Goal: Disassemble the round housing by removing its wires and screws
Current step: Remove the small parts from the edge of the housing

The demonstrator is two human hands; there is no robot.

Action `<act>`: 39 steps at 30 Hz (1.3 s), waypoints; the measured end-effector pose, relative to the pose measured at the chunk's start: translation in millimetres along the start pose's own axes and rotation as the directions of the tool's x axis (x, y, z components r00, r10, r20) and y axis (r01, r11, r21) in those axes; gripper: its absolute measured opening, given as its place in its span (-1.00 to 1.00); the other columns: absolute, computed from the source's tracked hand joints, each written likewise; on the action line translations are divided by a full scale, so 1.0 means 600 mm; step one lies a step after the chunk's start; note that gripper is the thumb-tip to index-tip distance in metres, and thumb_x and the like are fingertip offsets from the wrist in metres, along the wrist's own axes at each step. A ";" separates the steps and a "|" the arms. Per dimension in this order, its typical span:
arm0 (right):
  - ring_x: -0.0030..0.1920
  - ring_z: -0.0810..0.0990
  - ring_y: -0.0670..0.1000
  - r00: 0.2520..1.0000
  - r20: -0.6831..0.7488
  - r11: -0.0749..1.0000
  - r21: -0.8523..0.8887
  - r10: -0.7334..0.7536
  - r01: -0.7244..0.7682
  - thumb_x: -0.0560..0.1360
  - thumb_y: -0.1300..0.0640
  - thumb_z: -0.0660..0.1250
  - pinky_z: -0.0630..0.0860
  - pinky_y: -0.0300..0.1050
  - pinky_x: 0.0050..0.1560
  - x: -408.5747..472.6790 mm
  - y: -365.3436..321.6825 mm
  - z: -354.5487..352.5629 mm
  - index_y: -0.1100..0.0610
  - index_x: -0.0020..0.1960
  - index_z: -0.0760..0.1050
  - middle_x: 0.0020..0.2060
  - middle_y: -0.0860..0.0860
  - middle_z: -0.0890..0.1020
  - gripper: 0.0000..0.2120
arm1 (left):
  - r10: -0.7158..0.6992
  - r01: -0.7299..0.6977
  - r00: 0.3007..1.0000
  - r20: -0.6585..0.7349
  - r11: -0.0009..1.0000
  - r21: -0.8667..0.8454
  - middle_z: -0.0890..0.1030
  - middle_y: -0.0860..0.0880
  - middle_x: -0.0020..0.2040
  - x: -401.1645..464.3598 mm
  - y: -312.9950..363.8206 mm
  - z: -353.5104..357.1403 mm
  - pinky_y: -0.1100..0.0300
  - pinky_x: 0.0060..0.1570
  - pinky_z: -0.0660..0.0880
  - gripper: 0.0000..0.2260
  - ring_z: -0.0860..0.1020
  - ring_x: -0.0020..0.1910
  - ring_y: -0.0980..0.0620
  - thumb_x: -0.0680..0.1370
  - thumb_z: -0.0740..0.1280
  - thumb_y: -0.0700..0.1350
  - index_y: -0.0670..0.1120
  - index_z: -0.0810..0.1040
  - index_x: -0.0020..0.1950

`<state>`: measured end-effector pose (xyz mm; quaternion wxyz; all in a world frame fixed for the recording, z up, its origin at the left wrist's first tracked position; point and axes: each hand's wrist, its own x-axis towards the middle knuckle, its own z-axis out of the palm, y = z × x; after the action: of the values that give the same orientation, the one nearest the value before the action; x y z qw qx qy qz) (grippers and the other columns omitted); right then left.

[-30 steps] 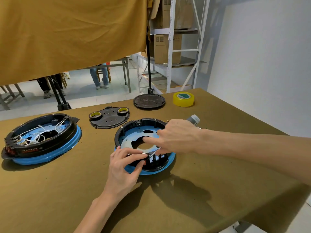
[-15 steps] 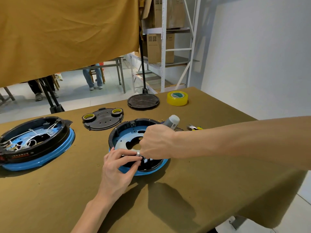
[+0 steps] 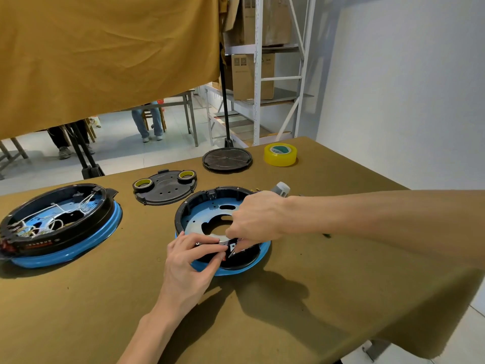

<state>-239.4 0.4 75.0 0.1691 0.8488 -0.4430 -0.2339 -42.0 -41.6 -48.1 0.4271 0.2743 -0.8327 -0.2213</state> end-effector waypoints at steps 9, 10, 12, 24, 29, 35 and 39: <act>-0.46 0.38 -0.07 0.992 -0.117 0.998 0.040 -0.048 0.053 0.66 -0.24 0.09 0.34 -0.14 -0.52 0.006 0.018 0.042 0.08 0.08 0.46 -0.33 -0.05 0.45 -0.60 | -0.006 0.006 1.000 -0.001 1.000 -0.003 0.67 0.18 0.04 -0.001 -0.001 0.000 -0.04 0.48 0.22 -0.73 0.55 0.19 0.24 0.45 0.59 -0.24 0.11 0.76 0.02; -0.46 0.35 -0.09 0.988 -0.140 0.997 0.035 -0.062 0.067 0.66 -0.24 0.09 0.27 -0.16 -0.52 0.007 0.020 0.045 0.08 0.09 0.47 -0.26 -0.03 0.48 -0.59 | -0.007 0.007 1.000 0.000 1.000 -0.002 0.67 0.17 0.04 -0.001 -0.001 0.000 -0.05 0.48 0.22 -0.73 0.55 0.18 0.23 0.45 0.59 -0.25 0.10 0.76 0.02; -0.45 0.28 -0.12 0.980 -0.179 0.996 0.007 -0.090 0.093 0.66 -0.24 0.08 0.18 -0.19 -0.51 0.007 0.023 0.051 0.07 0.13 0.48 -0.14 0.01 0.49 -0.59 | -0.008 0.008 1.000 0.001 1.000 0.001 0.67 0.17 0.04 0.000 0.000 0.000 -0.07 0.48 0.23 -0.73 0.56 0.18 0.22 0.45 0.58 -0.25 0.10 0.76 0.02; -0.46 0.31 0.00 0.948 -0.304 0.994 -0.072 -0.099 0.081 0.69 -0.23 0.05 0.21 -0.14 -0.51 -0.010 0.018 0.078 0.07 0.13 0.47 -0.07 0.00 0.55 -0.59 | 0.011 -0.011 1.000 -0.023 1.000 -0.011 0.66 0.20 0.06 -0.002 -0.004 0.005 0.08 0.47 0.19 -0.66 0.55 0.19 0.24 0.44 0.59 -0.24 0.15 0.73 0.08; -0.49 0.33 0.02 0.928 -0.363 0.996 -0.025 -0.088 0.085 0.68 -0.20 0.11 0.24 -0.12 -0.53 -0.012 0.019 0.089 0.13 0.11 0.48 -0.08 0.04 0.55 -0.60 | 0.020 -0.020 0.999 -0.028 1.000 -0.010 0.66 0.20 0.06 -0.001 -0.006 0.005 0.16 0.47 0.17 -0.72 0.54 0.20 0.26 0.45 0.57 -0.19 0.11 0.74 0.09; -0.56 0.41 0.08 0.882 -0.466 0.998 -0.026 -0.061 0.055 0.67 -0.18 0.17 0.36 -0.11 -0.59 -0.009 0.005 0.116 0.17 0.05 0.52 -0.17 0.07 0.53 -0.59 | 0.008 -0.009 1.000 -0.020 1.000 -0.019 0.66 0.20 0.05 0.000 -0.006 0.003 0.15 0.46 0.18 -0.81 0.54 0.20 0.25 0.48 0.48 -0.03 0.13 0.74 0.07; -0.58 0.37 0.04 0.829 -0.556 0.998 -0.011 -0.054 0.058 0.65 -0.18 0.20 0.27 -0.15 -0.60 -0.007 0.004 0.129 0.17 -0.01 0.51 -0.21 0.06 0.49 -0.60 | 0.003 -0.003 1.000 -0.019 1.000 -0.018 0.66 0.21 0.03 0.002 -0.011 0.003 0.15 0.45 0.19 -0.83 0.55 0.19 0.23 0.50 0.52 -0.04 0.17 0.73 0.06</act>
<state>-285.2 -3.7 12.4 0.2809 0.8932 -0.3505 0.0195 -42.6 -47.1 -52.2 0.4377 0.2712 -0.8271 -0.2253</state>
